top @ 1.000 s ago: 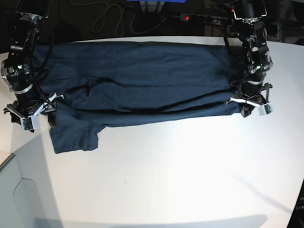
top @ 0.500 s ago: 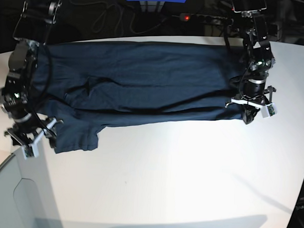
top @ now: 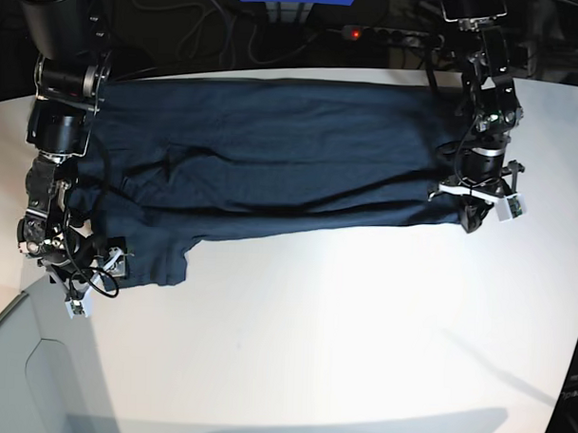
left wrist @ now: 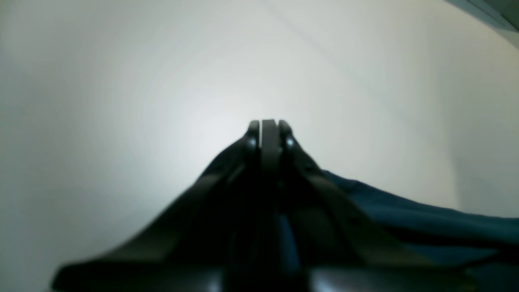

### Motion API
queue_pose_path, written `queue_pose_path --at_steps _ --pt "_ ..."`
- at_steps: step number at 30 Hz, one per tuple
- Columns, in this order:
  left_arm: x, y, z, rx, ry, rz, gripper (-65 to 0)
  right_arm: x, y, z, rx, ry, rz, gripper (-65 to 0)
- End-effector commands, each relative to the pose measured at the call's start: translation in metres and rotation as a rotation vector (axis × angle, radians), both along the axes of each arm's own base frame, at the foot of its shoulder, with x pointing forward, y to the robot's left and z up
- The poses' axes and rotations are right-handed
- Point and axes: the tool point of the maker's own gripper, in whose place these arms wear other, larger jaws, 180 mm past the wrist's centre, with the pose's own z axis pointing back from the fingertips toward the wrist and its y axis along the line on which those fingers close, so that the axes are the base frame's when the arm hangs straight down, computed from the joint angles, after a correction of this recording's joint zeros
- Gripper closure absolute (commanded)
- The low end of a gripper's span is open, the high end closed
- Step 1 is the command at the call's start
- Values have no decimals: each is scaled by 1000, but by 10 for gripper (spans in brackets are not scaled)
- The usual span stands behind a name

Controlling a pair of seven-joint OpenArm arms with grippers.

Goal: Fold the T-shirt properly
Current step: 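Move the right gripper to the sleeve near it and grasp, then pull the grasped sleeve with the right gripper and tuck it under the strip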

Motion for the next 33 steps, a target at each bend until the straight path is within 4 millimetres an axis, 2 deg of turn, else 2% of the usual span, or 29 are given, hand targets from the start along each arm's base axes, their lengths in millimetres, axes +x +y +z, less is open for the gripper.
queue_pose_path --at_steps 1,7,12,15,17,19,22,25,26,29,33 --pt "4 4 15 21 -48 -2 0 16 -5 20 6 -73 -4 -468" --pt "3 4 13 19 -43 -1 0 9 -18 3 22 -60 -35 -468" --pt "3 4 11 16 -38 1 0 8 -18 1 22 -58 -36 -464" --pt "4 5 12 18 -41 1 0 -1 -17 -9 22 -34 -34 -452" --pt "4 5 12 19 -41 1 0 -2 -16 -11 25 -31 -33 -402" --pt "5 5 13 21 -42 0 0 -3 -14 -12 28 -28 -32 -322" --pt "5 5 13 21 -42 0 0 -11 -13 -20 29 -8 -33 -190" --pt "5 6 13 24 -42 0 0 -12 -13 -22 29 -5 -33 -28" --pt "5 6 13 24 -42 0 0 -12 -13 -21 28 -7 -33 0" --pt "6 5 13 23 -45 -3 0 -9 -13 -17 30 -20 -32 -6" --pt "13 4 20 22 -64 -4 0 2 -11 10 4 -102 -8 0"
